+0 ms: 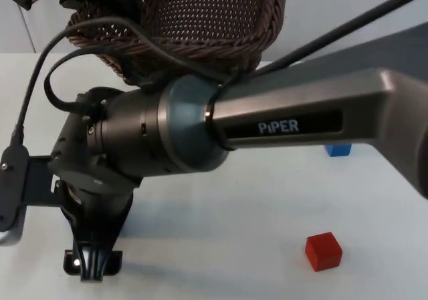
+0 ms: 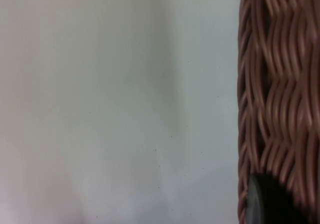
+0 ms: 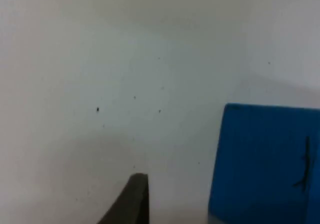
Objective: Pick up the basket with the left hand and place the largest block into the basket with the right hand.
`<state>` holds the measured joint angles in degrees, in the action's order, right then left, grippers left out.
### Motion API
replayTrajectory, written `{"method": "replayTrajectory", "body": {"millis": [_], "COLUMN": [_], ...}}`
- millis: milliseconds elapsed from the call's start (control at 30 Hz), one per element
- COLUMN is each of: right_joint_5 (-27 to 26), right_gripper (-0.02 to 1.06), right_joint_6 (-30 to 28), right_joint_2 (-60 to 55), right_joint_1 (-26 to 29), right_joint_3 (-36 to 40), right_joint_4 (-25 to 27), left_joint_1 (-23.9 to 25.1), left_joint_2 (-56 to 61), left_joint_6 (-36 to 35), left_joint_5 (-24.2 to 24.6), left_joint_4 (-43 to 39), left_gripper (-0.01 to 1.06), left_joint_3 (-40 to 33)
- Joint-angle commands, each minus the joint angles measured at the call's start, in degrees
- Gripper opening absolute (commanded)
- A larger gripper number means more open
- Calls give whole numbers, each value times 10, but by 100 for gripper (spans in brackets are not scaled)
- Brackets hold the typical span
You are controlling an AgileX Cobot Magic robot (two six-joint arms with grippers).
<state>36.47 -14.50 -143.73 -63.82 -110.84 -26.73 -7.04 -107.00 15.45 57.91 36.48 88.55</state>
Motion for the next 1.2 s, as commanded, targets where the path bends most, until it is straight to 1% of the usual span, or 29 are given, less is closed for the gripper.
{"method": "replayTrajectory", "body": {"millis": [0,33,67,233,267,333,367,433,567,600,667,833,900,933,967,1067,1100,1167], "right_joint_5": [-2,-4,-4,-1,-1,6,12,18,57,57,82,114,123,123,124,149,149,167], "right_gripper": [89,82,82,33,33,10,1,0,0,0,0,0,0,0,0,0,0,0], "right_joint_6": [8,14,14,23,23,23,23,23,23,23,20,16,16,16,16,16,16,7], "right_joint_2": [-10,-10,-10,-10,-10,-3,2,11,45,45,63,69,69,69,69,69,69,69], "right_joint_1": [0,0,0,0,0,0,-2,-2,-9,-9,-22,-48,-56,-56,-57,-60,-60,-60], "right_joint_3": [-1,-1,-1,-1,-1,-1,-1,-1,-1,-1,-1,-1,1,1,1,1,1,1], "right_joint_4": [3,2,2,-1,-1,-1,-1,-1,4,4,6,2,22,22,37,63,63,78], "left_joint_1": [1,1,1,1,1,1,1,1,1,1,1,1,1,1,1,1,1,1], "left_joint_2": [9,9,9,9,9,9,9,9,9,9,9,9,9,9,9,9,9,9], "left_joint_6": [-3,-3,-3,-3,-3,-3,-3,-3,-3,-3,-3,-3,-3,-3,-3,-3,-3,-3], "left_joint_5": [-4,-4,-4,-4,-4,-4,-4,-4,-4,-4,-4,-4,-4,-4,-4,-4,-4,-4], "left_joint_4": [15,15,15,15,15,15,15,15,15,15,15,15,15,15,15,15,15,15], "left_gripper": [0,0,0,0,0,0,0,0,0,0,0,0,0,0,0,0,0,0], "left_joint_3": [1,1,1,1,1,1,1,1,1,1,1,1,1,1,1,1,1,1]}}
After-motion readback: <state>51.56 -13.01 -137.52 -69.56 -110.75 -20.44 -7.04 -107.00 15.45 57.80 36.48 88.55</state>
